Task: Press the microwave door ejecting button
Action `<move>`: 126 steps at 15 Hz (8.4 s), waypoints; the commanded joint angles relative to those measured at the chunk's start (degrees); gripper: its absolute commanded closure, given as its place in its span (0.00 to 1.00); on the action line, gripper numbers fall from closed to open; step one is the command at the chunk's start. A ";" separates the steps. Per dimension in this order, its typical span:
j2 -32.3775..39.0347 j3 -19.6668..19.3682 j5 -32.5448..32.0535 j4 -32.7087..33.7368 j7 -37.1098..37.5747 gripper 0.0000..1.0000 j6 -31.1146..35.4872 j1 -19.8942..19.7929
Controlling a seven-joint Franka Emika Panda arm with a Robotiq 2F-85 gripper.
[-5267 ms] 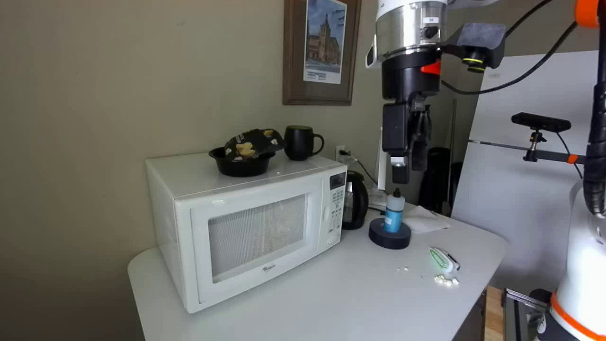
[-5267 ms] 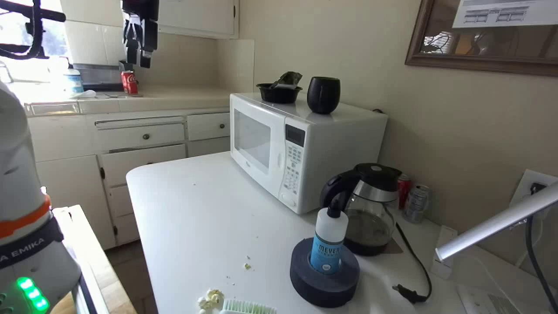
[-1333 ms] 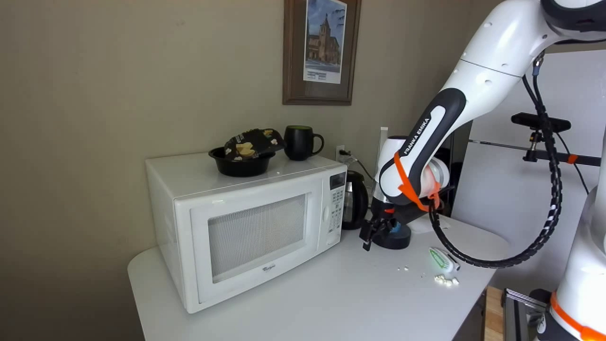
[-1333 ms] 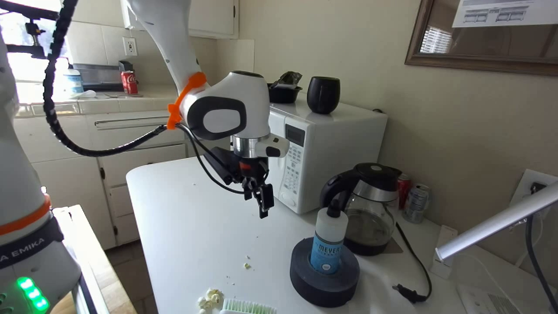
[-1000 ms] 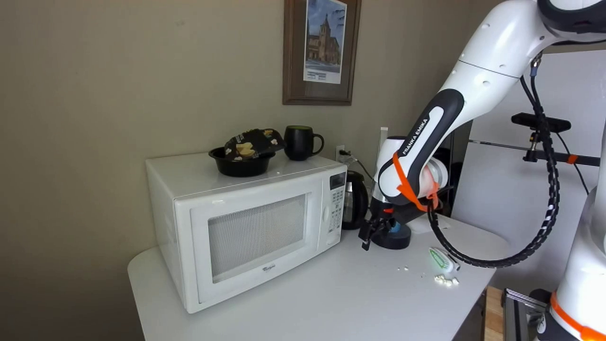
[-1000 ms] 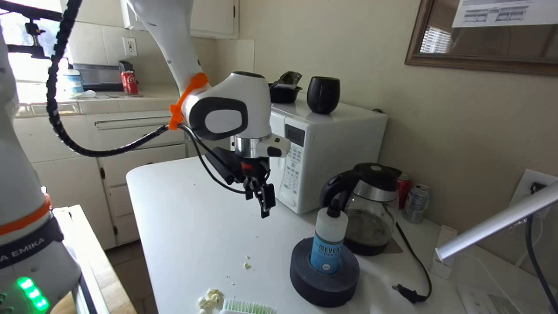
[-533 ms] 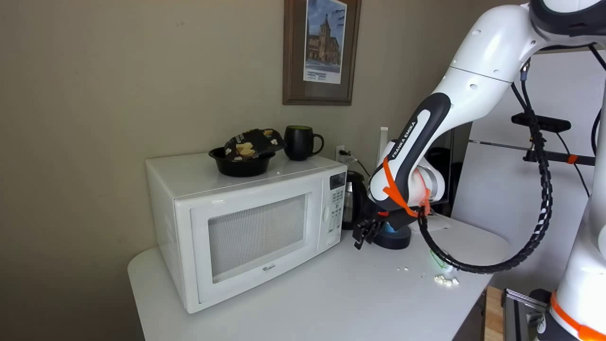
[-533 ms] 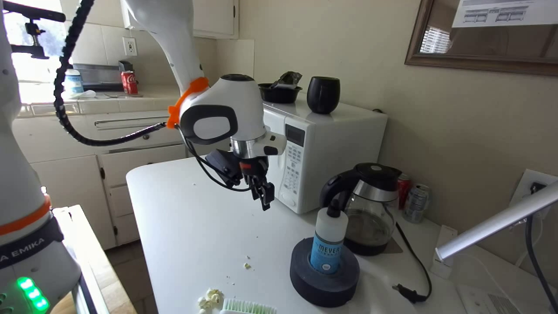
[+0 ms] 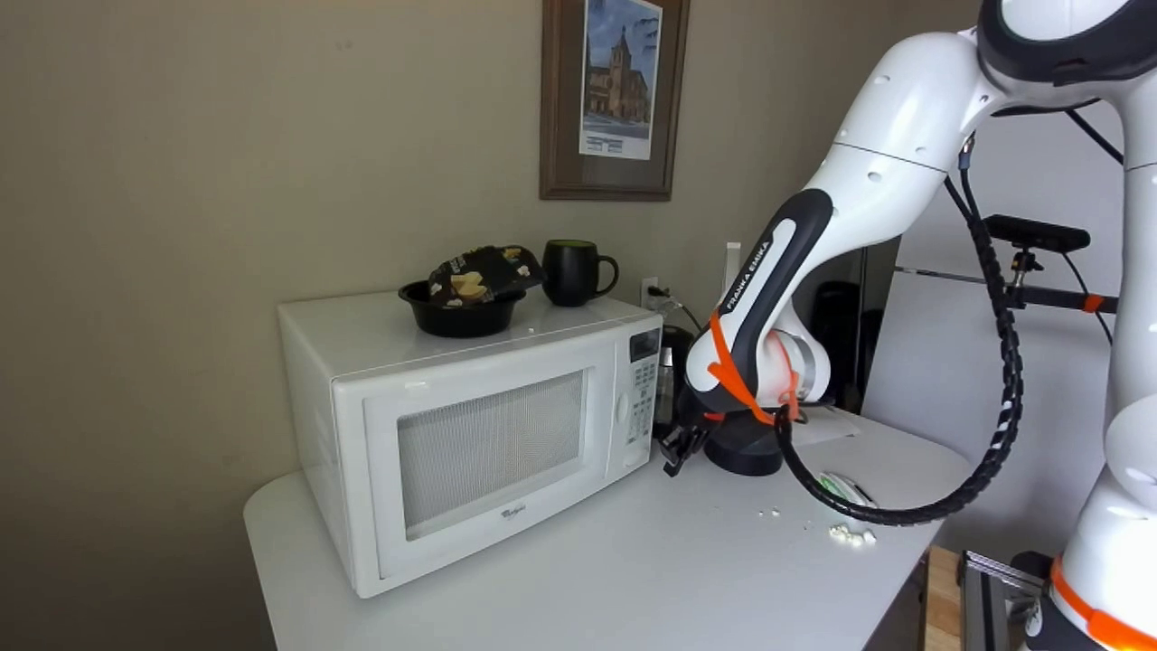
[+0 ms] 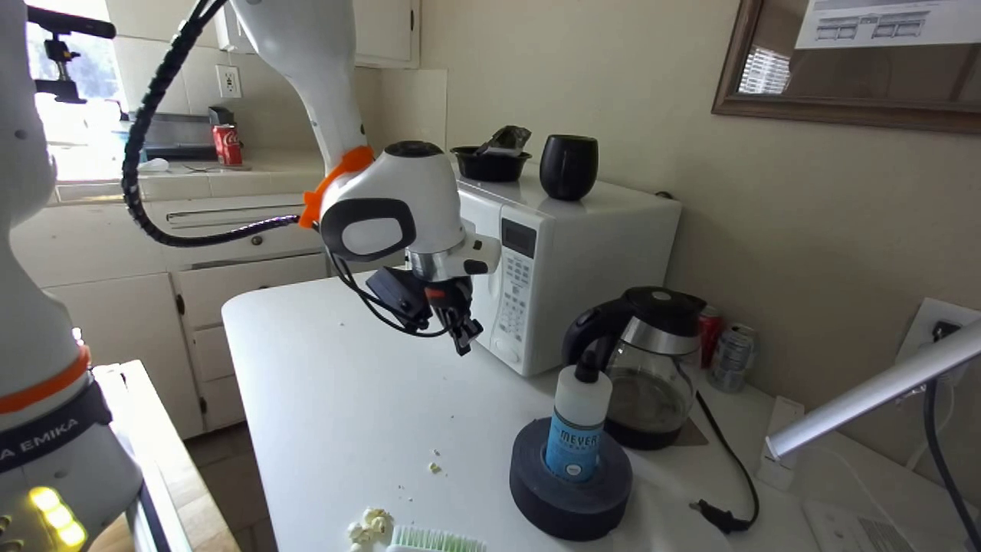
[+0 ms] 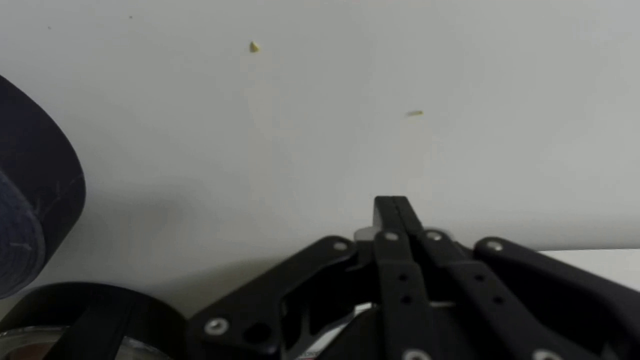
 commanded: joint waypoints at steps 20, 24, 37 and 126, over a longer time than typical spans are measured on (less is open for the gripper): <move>17.12 5.18 -28.86 7.97 9.69 1.00 17.09 -13.79; 17.50 0.84 -32.11 9.17 13.42 1.00 20.30 -10.16; 22.32 -9.80 -30.06 12.92 17.41 1.00 32.34 1.91; -41.53 -16.26 6.61 -3.48 -32.26 0.00 -35.28 22.11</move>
